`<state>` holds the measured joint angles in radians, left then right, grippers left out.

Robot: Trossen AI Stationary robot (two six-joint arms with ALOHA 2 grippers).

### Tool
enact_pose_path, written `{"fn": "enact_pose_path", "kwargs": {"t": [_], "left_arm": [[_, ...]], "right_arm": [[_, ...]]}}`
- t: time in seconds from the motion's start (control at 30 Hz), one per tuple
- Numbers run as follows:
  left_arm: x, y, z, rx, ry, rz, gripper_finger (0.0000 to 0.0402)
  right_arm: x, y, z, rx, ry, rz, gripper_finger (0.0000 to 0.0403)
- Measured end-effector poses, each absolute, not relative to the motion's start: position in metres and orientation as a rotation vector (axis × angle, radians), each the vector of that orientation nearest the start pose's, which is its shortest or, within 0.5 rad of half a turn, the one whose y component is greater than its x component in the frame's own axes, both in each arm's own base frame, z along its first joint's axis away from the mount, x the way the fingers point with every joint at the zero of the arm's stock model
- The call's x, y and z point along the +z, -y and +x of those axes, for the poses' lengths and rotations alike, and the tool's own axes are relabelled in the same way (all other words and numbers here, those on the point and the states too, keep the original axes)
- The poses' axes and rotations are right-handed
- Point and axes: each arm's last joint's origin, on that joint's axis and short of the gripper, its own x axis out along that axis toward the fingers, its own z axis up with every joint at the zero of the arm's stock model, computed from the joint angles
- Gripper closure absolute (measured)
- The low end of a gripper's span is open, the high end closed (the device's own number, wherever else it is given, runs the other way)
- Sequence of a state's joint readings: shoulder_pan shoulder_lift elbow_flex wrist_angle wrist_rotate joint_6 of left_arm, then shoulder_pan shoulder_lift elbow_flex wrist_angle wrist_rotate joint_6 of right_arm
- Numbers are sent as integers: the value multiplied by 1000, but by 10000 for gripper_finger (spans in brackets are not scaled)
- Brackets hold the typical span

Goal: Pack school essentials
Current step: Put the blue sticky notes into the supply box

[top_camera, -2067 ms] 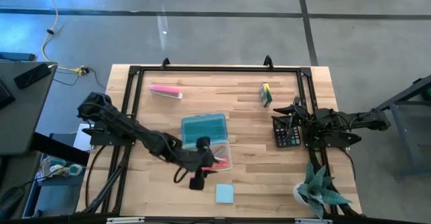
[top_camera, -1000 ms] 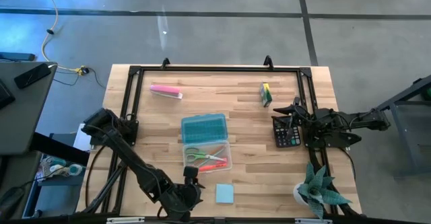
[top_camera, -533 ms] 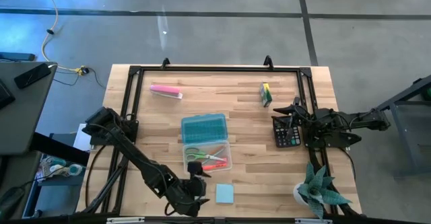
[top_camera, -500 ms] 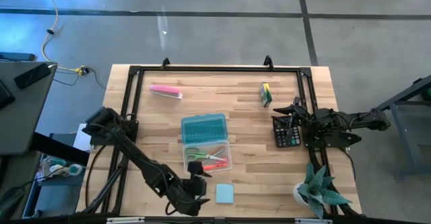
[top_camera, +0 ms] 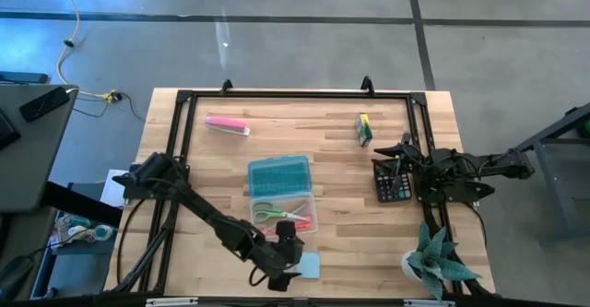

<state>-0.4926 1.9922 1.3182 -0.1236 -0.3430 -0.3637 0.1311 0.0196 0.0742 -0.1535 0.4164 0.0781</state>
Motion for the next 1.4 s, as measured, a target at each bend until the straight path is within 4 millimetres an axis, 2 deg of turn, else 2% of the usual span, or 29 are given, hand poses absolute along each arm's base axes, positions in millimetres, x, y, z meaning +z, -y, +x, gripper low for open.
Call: {"fn": "enact_pose_path", "kwargs": {"t": [0.33, 0.53, 0.63, 0.8, 0.87, 1.07, 1.23, 1.4], "left_arm": [[154, 184, 387, -7, -759, -71, 2], [155, 186, 387, -12, -752, -93, 2], [158, 186, 389, -10, -751, -95, 2], [177, 189, 396, -1, -763, -57, 2], [178, 192, 402, 12, -770, -42, 2], [161, 203, 417, 6, -927, -2, 2], [162, 210, 429, 33, -962, 43, 2], [150, 212, 435, 40, -997, 68, 2]], "right_arm": [[173, 0, 92, -288, -85, 51, 254], [173, 0, 92, -288, -84, 51, 254], [173, 0, 92, -289, -85, 51, 254], [173, 0, 92, -289, -85, 50, 254], [173, 0, 92, -288, -85, 51, 254], [173, 0, 92, -289, -86, 50, 254], [172, 0, 92, -289, -90, 49, 254], [172, 0, 93, -288, -96, 48, 254]]}}
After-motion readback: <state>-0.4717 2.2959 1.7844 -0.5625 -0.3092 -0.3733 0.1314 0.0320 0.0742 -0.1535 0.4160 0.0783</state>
